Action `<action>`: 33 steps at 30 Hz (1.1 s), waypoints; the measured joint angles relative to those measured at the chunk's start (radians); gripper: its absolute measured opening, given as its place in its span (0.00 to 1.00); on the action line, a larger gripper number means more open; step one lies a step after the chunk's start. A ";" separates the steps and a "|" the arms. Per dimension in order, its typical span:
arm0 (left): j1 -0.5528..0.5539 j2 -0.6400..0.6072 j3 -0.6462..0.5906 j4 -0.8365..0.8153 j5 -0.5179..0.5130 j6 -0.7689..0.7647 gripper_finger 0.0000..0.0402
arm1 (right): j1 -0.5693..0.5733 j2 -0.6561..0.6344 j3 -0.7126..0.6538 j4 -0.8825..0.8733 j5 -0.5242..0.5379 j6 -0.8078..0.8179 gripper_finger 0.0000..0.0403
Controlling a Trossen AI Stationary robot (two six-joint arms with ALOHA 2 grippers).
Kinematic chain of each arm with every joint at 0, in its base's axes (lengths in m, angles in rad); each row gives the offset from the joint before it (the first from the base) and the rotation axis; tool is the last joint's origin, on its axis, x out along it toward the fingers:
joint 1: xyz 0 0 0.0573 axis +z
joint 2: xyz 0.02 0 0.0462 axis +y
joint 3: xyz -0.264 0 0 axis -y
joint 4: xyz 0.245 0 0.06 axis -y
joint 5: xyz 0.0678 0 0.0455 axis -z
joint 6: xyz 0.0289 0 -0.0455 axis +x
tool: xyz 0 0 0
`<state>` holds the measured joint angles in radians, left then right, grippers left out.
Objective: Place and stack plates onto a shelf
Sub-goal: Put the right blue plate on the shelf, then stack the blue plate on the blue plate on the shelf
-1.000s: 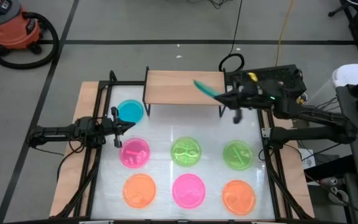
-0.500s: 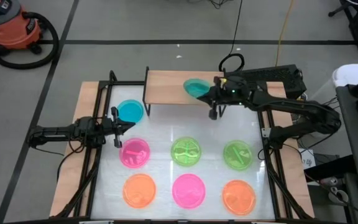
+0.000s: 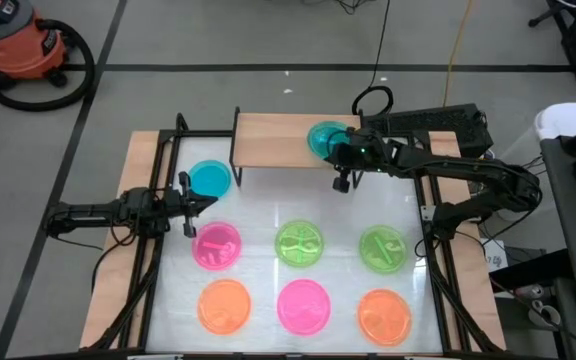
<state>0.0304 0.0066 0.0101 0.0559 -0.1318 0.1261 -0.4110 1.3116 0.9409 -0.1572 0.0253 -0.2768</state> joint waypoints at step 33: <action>0.000 0.000 0.000 0.000 0.000 0.000 0.02 | 0.115 -0.201 -0.002 0.071 -0.001 0.034 0.27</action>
<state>0.0307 0.0065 0.0101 0.0559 -0.1316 0.1261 -0.2960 1.1104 0.9394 -0.0866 0.0246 -0.2425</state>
